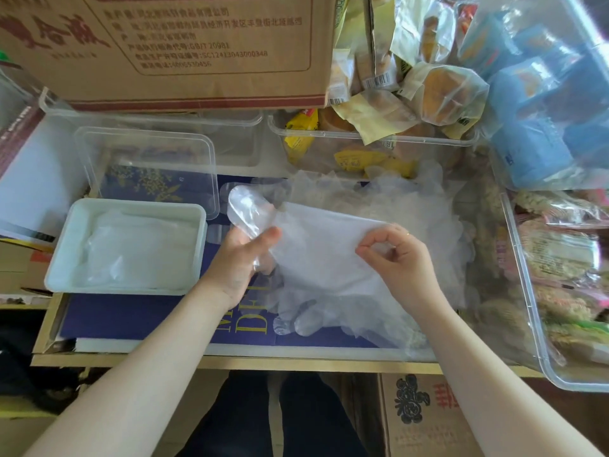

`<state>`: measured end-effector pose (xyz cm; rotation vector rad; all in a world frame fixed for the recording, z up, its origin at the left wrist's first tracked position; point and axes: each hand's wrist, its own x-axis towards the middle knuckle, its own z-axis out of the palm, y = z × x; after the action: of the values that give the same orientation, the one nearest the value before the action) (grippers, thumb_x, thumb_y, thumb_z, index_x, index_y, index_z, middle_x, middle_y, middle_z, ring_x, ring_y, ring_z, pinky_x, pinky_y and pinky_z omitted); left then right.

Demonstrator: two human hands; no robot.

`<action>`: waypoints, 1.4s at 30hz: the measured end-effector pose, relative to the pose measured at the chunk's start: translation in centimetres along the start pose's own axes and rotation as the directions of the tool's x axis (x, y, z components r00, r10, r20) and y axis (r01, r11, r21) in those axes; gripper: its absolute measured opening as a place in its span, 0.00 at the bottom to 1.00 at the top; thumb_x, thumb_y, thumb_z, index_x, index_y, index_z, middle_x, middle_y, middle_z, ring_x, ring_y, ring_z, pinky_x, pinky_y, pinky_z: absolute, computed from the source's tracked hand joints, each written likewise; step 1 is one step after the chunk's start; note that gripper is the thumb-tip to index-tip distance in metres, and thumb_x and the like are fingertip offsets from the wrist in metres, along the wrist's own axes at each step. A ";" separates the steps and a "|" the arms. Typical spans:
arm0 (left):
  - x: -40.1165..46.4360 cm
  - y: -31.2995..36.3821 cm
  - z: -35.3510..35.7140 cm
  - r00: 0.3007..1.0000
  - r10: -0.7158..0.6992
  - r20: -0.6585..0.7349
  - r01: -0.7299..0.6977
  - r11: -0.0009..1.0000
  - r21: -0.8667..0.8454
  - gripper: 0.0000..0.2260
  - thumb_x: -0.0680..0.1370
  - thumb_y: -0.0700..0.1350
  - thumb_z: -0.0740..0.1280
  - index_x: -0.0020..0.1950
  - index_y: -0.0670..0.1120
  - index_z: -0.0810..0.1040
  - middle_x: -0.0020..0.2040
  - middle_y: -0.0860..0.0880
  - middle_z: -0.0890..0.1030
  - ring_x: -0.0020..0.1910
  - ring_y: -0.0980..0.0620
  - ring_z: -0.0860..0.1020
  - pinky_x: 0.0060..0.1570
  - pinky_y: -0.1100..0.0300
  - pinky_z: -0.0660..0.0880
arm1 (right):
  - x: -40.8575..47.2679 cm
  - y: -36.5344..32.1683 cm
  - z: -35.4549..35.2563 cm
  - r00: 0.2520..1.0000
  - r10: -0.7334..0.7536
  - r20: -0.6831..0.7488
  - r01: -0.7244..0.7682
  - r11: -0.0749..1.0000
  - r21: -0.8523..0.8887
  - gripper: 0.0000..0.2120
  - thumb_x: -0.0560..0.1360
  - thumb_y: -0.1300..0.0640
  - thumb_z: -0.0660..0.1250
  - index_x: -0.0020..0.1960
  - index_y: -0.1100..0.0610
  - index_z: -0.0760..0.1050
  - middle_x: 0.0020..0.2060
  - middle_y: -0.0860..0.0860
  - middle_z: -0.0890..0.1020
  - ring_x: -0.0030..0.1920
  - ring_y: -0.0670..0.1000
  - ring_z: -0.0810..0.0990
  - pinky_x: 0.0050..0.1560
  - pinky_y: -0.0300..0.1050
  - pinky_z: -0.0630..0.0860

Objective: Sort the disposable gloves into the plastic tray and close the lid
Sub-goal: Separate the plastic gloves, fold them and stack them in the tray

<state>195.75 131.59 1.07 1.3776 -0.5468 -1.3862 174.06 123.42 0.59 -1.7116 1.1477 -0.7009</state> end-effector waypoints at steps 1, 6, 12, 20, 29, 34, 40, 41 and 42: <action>0.2 -0.1 0.2 0.998 0.015 -0.061 -0.012 0.999 0.042 0.09 0.65 0.52 0.72 0.45 0.57 0.82 0.42 0.51 0.82 0.41 0.50 0.77 0.39 0.57 0.72 | -0.2 -0.1 0.3 1.000 0.015 0.011 -0.015 1.000 0.016 0.07 0.69 0.68 0.72 0.39 0.58 0.78 0.38 0.45 0.78 0.38 0.41 0.73 0.37 0.35 0.70; 0.0 0.7 1.0 0.961 0.093 -0.262 -0.041 0.979 0.198 0.04 0.68 0.46 0.74 0.37 0.55 0.83 0.41 0.45 0.83 0.45 0.41 0.81 0.55 0.40 0.75 | -0.8 0.3 1.2 0.970 0.241 0.032 -0.241 0.970 0.008 0.21 0.71 0.61 0.72 0.58 0.49 0.68 0.53 0.51 0.75 0.46 0.49 0.75 0.47 0.46 0.75; -0.4 1.9 0.9 0.994 0.104 -0.044 -0.073 0.890 0.450 0.02 0.73 0.43 0.72 0.43 0.50 0.82 0.46 0.43 0.83 0.48 0.45 0.80 0.55 0.47 0.75 | 1.2 -1.7 1.0 0.945 -0.079 0.317 0.177 0.940 -0.293 0.29 0.69 0.50 0.73 0.68 0.53 0.69 0.64 0.46 0.70 0.72 0.54 0.60 0.69 0.50 0.59; -0.5 2.0 0.2 0.972 0.185 -0.145 -0.090 0.862 0.499 0.26 0.71 0.50 0.73 0.66 0.47 0.71 0.59 0.51 0.78 0.60 0.52 0.75 0.61 0.56 0.71 | 2.0 -3.9 3.2 0.899 0.188 0.395 -0.153 0.981 -0.119 0.11 0.72 0.58 0.71 0.37 0.63 0.72 0.28 0.48 0.70 0.28 0.44 0.65 0.31 0.40 0.62; -2.0 -2.7 1.2 0.831 0.505 0.235 -0.463 0.392 0.795 0.31 0.78 0.63 0.53 0.75 0.46 0.56 0.76 0.47 0.53 0.74 0.56 0.50 0.71 0.70 0.47 | 1.4 -4.0 4.4 0.902 0.200 0.382 -0.206 0.978 -0.026 0.05 0.74 0.61 0.67 0.44 0.64 0.74 0.32 0.51 0.74 0.32 0.47 0.70 0.36 0.43 0.68; -1.2 -1.5 0.8 0.938 0.297 0.178 -0.342 0.711 0.615 0.35 0.69 0.74 0.53 0.70 0.59 0.50 0.70 0.66 0.52 0.69 0.71 0.52 0.64 0.80 0.49 | 0.8 -5.4 3.6 0.829 0.110 0.548 -0.157 0.987 0.040 0.03 0.76 0.63 0.66 0.48 0.62 0.76 0.33 0.50 0.74 0.32 0.43 0.69 0.34 0.35 0.68; -1.8 -0.1 -0.4 0.967 0.148 0.208 -0.223 0.887 0.405 0.30 0.63 0.72 0.67 0.57 0.55 0.74 0.49 0.58 0.81 0.49 0.64 0.78 0.49 0.70 0.72 | 1.3 -6.0 3.5 0.776 0.068 0.627 -0.144 0.987 0.071 0.08 0.76 0.65 0.65 0.55 0.61 0.76 0.33 0.49 0.75 0.31 0.42 0.69 0.35 0.34 0.68; -1.8 0.1 -0.7 0.971 0.126 0.205 -0.194 0.915 0.354 0.28 0.62 0.70 0.69 0.54 0.54 0.76 0.47 0.58 0.82 0.47 0.61 0.79 0.48 0.68 0.74 | 1.5 -6.0 3.6 0.775 0.060 0.629 -0.137 0.988 0.074 0.09 0.76 0.66 0.65 0.55 0.61 0.76 0.34 0.50 0.75 0.32 0.43 0.70 0.35 0.35 0.69; -1.9 0.3 -1.0 0.975 0.104 0.198 -0.162 0.938 0.305 0.27 0.61 0.67 0.72 0.53 0.53 0.77 0.45 0.57 0.83 0.46 0.60 0.79 0.46 0.66 0.75 | 1.7 -6.0 3.7 0.778 0.053 0.625 -0.122 0.990 0.068 0.09 0.76 0.67 0.65 0.56 0.61 0.76 0.35 0.52 0.76 0.34 0.44 0.71 0.37 0.38 0.70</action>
<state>196.35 133.48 1.87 1.4461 -1.0041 -1.3586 180.10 124.08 4.49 -1.6051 0.6942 -0.0955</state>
